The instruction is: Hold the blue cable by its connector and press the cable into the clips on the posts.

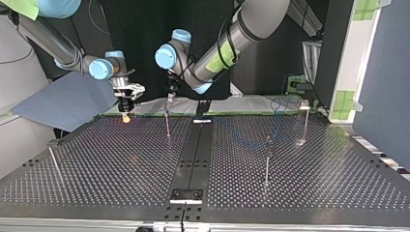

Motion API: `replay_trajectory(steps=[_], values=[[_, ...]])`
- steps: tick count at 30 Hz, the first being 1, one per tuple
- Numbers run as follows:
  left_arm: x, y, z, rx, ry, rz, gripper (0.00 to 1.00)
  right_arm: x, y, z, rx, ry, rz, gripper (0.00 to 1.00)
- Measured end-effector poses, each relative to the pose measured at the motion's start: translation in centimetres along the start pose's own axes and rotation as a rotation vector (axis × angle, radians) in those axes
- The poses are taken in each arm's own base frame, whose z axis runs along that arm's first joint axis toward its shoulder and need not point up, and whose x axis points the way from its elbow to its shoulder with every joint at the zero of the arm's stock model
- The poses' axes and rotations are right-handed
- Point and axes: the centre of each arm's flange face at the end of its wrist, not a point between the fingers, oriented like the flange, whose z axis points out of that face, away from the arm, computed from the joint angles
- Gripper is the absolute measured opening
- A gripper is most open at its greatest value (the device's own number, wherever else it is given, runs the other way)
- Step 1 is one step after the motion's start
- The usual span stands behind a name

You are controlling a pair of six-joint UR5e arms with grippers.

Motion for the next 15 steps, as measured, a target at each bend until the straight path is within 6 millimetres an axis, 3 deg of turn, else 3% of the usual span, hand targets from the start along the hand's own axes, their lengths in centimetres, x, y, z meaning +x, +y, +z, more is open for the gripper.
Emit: replay_trajectory(steps=[15], values=[[-1.0,-0.1,1.3,-0.006,-0.109,-0.091,1.00,-0.1,-0.1,0.0,0.002,-0.004,0.001,0.00]])
